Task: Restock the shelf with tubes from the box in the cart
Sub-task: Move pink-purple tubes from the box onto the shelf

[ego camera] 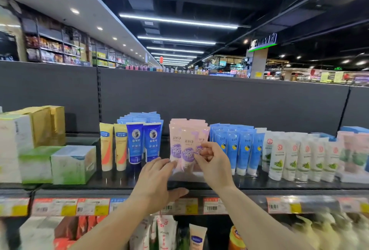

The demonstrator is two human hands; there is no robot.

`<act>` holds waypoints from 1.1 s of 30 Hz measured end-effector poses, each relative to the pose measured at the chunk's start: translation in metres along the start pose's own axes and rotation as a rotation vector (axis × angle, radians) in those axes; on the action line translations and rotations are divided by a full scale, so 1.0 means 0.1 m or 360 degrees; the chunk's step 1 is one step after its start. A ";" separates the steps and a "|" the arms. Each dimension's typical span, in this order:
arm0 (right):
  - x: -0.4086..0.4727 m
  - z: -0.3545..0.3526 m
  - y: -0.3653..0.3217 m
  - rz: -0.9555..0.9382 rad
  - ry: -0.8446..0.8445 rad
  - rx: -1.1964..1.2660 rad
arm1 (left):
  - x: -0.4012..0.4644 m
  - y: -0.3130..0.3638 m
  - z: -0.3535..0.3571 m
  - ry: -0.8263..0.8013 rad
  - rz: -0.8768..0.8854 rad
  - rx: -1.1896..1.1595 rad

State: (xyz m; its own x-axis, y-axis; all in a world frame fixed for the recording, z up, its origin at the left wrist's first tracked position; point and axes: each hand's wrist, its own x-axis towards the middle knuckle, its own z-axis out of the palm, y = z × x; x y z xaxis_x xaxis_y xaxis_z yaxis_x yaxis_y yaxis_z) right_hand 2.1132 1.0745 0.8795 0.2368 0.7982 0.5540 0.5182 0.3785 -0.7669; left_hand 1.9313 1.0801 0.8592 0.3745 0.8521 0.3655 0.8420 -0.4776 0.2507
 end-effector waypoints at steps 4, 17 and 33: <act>-0.07 -0.01 0.06 -0.0036 0.0003 -0.0134 | -0.03 0.02 -0.02 0.0010 0.0014 -0.0001; -0.14 0.27 0.13 0.0306 -0.0047 -0.0829 | -0.04 -0.07 0.06 -0.0058 -0.0012 -0.0022; -0.18 0.20 0.20 0.0348 -0.0044 -0.0802 | -0.05 -0.05 0.04 -0.0123 -0.0065 0.0164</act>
State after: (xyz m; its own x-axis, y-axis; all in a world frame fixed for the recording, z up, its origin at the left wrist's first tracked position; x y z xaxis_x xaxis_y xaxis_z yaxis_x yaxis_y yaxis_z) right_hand 2.1028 1.0768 0.8479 0.3652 0.8475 0.3852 0.7904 -0.0637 -0.6092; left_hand 1.9266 1.0794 0.8529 0.3644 0.8863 0.2858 0.8912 -0.4209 0.1691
